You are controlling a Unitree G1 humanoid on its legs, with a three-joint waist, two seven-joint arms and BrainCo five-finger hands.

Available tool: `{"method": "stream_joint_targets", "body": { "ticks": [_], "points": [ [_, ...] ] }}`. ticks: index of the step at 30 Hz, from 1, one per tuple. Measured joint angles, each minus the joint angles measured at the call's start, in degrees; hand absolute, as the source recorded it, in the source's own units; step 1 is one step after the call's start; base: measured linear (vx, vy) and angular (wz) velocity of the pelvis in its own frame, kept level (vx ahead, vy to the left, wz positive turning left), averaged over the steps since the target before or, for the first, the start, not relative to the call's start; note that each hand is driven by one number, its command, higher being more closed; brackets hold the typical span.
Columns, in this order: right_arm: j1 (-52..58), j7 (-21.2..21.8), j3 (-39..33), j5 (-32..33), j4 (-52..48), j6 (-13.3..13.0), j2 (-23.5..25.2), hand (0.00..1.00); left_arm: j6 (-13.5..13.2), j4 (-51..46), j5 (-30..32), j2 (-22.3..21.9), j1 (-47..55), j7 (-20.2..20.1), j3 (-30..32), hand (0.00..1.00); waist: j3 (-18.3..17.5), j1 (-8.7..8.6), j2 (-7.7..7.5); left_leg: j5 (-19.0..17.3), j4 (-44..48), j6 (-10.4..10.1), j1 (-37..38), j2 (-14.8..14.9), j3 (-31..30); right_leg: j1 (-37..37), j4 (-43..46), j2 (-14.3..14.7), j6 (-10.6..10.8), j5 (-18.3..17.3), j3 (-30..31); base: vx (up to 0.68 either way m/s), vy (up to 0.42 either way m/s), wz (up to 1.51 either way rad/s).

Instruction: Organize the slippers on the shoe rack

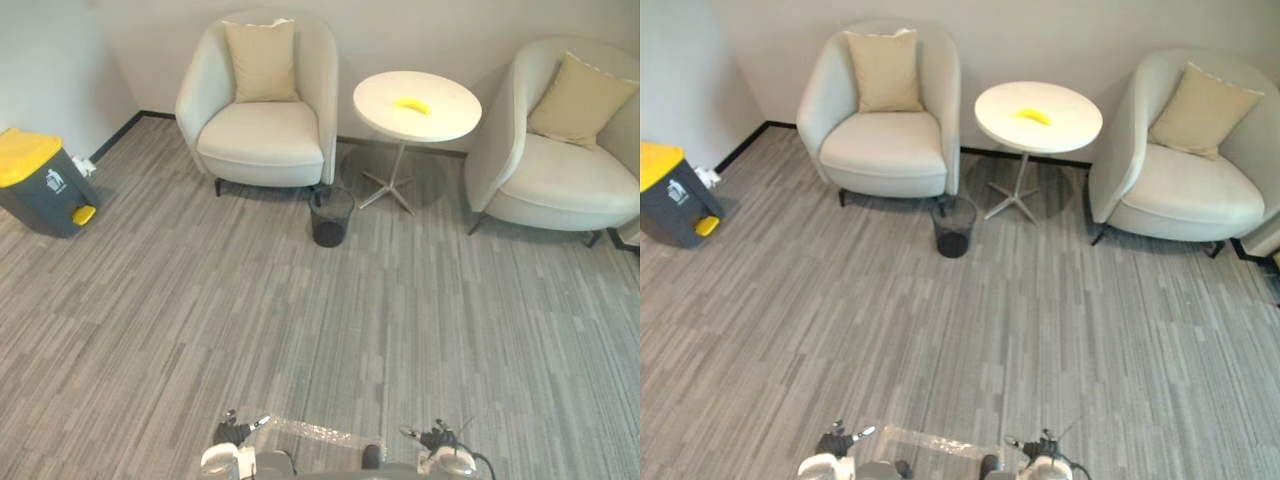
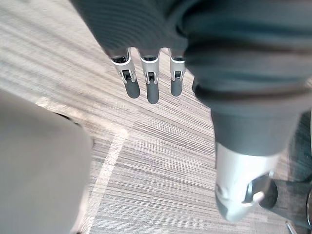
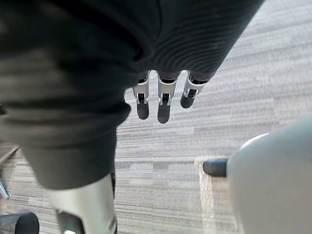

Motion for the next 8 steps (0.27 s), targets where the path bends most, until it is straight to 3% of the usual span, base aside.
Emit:
{"method": "stream_joint_targets", "body": {
  "ticks": [8],
  "points": [
    [-0.2, 0.01, -2.15, 0.12, 3.25, -0.01, -0.31, 0.0, -0.07, 1.65, 0.04, -0.57, -1.01, -0.13, -1.45, 0.0, -0.89, -0.05, -0.02, 0.01, -2.58, 0.01, 2.73, -0.3, -0.43, 2.81, -3.64, 0.68, -0.74, 0.78, 0.57, 0.07, -0.011, -0.08]
  ]
}}
